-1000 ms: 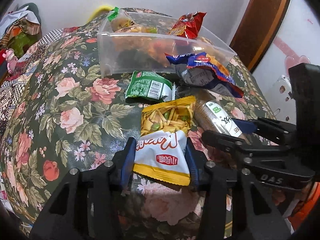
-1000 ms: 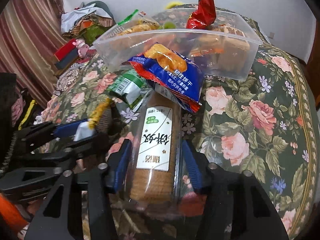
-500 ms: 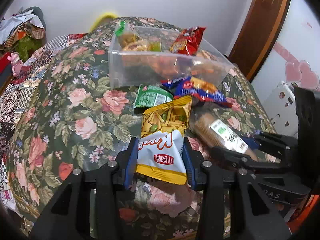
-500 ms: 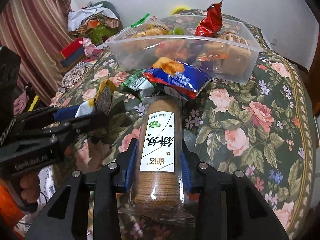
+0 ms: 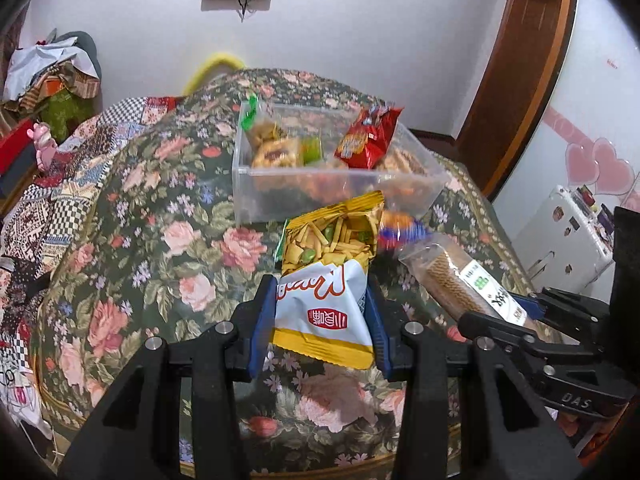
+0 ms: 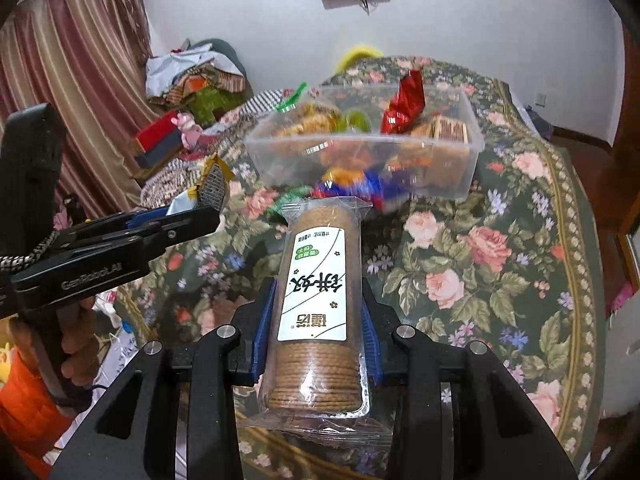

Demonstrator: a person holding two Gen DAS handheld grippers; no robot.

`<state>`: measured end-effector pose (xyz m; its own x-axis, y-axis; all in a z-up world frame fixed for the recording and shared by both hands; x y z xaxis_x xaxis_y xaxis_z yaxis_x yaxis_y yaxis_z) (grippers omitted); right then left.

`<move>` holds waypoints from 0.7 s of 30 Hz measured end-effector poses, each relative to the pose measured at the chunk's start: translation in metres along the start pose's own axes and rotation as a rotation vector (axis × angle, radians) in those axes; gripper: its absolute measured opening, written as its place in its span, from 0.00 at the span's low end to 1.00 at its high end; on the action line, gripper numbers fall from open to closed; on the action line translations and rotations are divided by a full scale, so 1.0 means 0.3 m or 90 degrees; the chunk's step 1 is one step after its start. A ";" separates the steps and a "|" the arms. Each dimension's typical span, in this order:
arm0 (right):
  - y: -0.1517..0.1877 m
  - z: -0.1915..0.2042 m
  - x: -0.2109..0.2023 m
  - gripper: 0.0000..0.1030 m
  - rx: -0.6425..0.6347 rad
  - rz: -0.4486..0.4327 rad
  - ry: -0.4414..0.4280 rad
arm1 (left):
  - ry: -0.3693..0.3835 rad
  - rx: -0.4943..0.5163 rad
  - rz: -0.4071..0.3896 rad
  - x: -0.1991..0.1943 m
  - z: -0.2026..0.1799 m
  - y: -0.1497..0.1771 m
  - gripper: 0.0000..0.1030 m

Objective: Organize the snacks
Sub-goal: 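Lower the biscuit roll into the box while the left gripper drops the cracker bag in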

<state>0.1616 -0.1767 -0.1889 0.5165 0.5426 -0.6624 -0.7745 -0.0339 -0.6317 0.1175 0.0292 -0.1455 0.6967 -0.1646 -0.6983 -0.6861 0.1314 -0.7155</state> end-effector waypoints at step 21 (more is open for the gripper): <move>-0.280 -0.105 -0.071 0.34 0.039 -0.135 0.052 | -0.007 0.016 -0.064 0.053 0.024 -0.272 0.41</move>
<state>0.2271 -0.2118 -0.1345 0.6957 0.4618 -0.5502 -0.6653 0.1252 -0.7360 0.1859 0.0230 -0.0984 0.7636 -0.1675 -0.6235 -0.6079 0.1389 -0.7818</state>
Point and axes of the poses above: each gripper's, at about its wrist camera, not at the fingertips, and x roughly the way its jaws point, z to its left, y to its underside, the point moved 2 cm from there along x, roughly the way its jaws point, and after that the axes turned 12 degrees about x, right-handed, at the moved point
